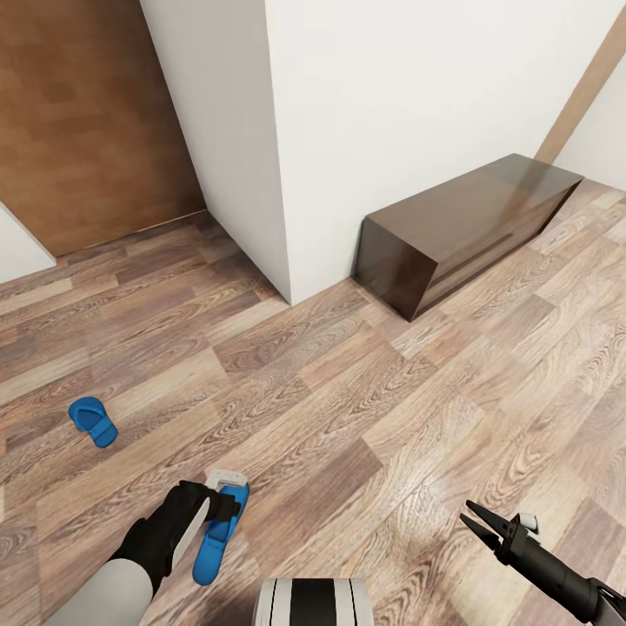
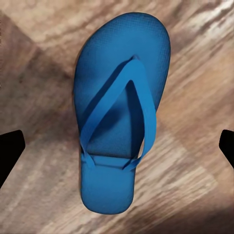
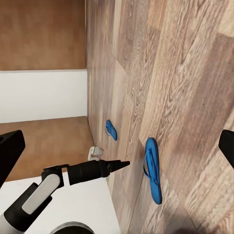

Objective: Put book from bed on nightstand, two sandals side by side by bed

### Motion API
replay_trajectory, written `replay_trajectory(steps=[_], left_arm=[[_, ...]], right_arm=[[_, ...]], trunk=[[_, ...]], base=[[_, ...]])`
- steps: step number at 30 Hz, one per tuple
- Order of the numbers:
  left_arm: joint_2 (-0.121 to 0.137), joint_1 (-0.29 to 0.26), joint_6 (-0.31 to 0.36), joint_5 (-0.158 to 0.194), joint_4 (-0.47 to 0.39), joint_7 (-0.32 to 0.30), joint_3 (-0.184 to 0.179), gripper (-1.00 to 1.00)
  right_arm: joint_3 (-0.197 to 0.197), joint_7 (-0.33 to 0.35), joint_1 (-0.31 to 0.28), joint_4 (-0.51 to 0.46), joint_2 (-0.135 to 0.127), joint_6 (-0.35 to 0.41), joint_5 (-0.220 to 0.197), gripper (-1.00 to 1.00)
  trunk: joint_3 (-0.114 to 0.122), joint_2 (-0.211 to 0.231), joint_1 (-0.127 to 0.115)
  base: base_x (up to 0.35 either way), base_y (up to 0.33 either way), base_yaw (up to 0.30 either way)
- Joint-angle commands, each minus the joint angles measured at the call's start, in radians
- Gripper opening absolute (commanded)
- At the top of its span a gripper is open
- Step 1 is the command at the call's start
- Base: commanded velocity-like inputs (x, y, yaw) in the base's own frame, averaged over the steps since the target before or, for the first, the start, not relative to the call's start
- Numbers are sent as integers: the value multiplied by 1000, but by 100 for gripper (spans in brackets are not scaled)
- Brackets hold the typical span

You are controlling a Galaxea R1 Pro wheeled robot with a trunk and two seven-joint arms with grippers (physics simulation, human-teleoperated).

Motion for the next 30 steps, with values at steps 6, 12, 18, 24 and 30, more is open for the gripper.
replay_trajectory(steps=[6,12,18,24,30], left_arm=[[0,0,4,-1,-2,-2,-3,100],[1,0,4,0,-2,-2,-3,100],[1,0,4,0,-3,-2,-3,100],[2,0,4,0,-4,-1,-3,100],[1,0,4,0,-5,-1,-3,100]], right_arm=[[0,2,0,0,0,10,-3,100],[0,2,0,1,0,10,-3,100],[0,2,0,1,0,10,-3,100],[0,2,0,2,0,10,-3,100],[0,3,0,2,-1,10,-2,100]], trunk=[[-20,-1,2],[-43,-3,5],[-63,-4,7],[-63,-4,7],[-63,-4,7]], base=[[0,0,0],[0,0,0],[0,0,0],[0,0,0],[0,0,0]])
